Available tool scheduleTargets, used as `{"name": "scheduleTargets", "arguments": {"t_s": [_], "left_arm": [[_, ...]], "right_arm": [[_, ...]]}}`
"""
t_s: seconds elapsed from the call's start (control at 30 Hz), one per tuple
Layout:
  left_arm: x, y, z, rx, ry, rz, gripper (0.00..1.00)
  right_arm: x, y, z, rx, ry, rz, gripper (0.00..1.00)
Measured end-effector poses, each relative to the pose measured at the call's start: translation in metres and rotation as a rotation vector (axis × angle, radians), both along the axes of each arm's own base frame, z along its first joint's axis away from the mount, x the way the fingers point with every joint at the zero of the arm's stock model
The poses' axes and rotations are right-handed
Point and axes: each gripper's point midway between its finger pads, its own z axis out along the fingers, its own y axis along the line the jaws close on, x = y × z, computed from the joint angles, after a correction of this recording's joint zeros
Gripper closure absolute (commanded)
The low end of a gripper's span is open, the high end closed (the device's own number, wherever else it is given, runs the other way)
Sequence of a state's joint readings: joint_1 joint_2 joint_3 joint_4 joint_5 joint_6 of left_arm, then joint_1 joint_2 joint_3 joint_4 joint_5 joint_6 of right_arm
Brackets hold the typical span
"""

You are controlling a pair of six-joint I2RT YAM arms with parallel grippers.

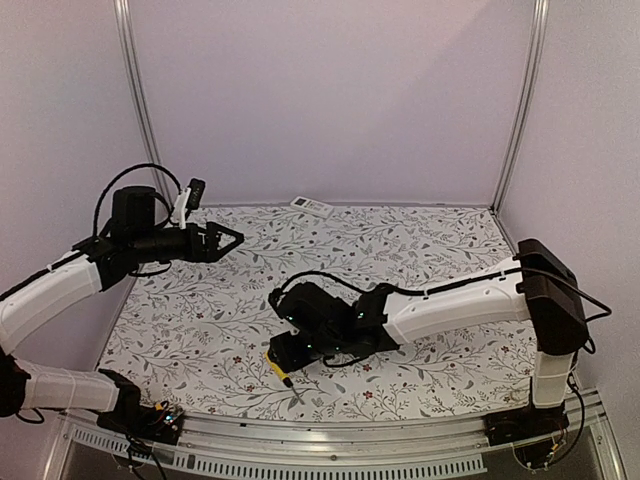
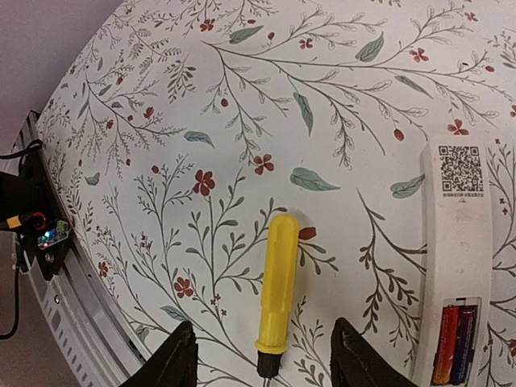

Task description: Unload the batteries from the remote control

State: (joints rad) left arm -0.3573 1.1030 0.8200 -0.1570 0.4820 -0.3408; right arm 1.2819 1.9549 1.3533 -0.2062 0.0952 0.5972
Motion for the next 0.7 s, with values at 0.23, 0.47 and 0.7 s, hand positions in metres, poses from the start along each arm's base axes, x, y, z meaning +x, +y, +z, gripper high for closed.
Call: {"name": "scheduleTargets", "arguments": {"t_s": [0.23, 0.47, 0.7], "left_arm": [[-0.005, 0.005, 0.01, -0.007, -0.033, 0.014, 0.0], [-0.006, 0.006, 0.009, -0.006, -0.03, 0.019, 0.0], [-0.006, 0.006, 0.008, -0.007, -0.028, 0.019, 0.0]], "right_arm": [[-0.005, 0.013, -0.043, -0.138, 0.007, 0.04, 0.46], [-0.006, 0.027, -0.06, -0.201, -0.012, 0.072, 0.48], [-0.004, 0.042, -0.069, -0.232, -0.039, 0.093, 0.59]]}}
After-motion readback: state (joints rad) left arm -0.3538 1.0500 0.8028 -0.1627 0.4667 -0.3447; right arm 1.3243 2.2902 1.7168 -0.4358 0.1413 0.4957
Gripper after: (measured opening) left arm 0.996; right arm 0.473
